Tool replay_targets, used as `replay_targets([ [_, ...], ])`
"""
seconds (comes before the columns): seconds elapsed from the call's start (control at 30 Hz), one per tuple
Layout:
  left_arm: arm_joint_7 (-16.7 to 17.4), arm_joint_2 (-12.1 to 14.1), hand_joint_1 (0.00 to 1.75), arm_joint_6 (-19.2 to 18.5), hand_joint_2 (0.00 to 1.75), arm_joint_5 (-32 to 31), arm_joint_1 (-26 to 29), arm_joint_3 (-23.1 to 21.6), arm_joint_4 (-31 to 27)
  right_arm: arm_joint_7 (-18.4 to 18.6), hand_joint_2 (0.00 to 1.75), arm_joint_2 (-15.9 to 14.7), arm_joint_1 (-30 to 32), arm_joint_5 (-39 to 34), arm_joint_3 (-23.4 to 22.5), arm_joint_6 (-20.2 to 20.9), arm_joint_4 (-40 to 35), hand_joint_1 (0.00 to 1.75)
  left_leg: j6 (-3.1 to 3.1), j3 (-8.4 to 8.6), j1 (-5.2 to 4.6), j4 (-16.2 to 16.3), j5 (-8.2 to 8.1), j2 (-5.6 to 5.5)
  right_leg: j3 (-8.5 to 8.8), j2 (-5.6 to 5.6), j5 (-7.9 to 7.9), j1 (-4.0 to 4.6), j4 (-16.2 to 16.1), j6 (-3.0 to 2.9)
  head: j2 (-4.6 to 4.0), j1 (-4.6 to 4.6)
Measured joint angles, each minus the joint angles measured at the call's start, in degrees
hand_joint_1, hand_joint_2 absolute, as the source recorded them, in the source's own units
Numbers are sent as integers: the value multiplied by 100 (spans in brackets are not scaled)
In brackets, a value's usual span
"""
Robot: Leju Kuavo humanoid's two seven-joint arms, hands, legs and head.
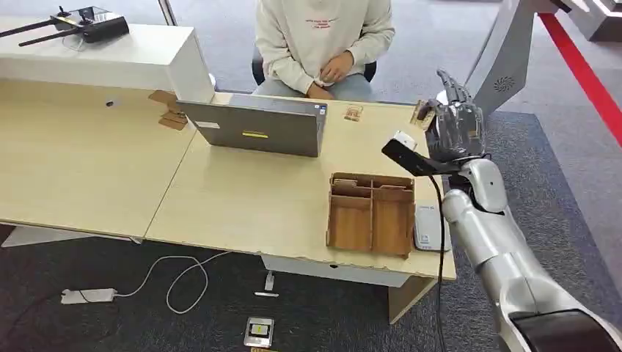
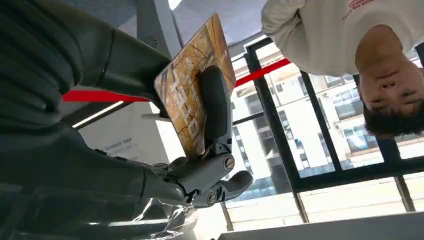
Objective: Pass the card to the sensor for recognition and then transmit it.
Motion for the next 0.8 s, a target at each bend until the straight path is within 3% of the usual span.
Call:
replay_targets([
  [0.4,-35,-85,0,109,0,0,13,0,0,347,175,-728,279,-111,-384,179,232,175,4,-6,-1,2,-4,-1,-1,2,0,-2,-3,1,0,4],
  [0.8,85,-160,0,195,0,52,21,0,0,489,175,-1123,862,-376,-621,376,297,175,3,-6,3,1,-5,0,-4,6,-1,-8,-4,1,0,2],
])
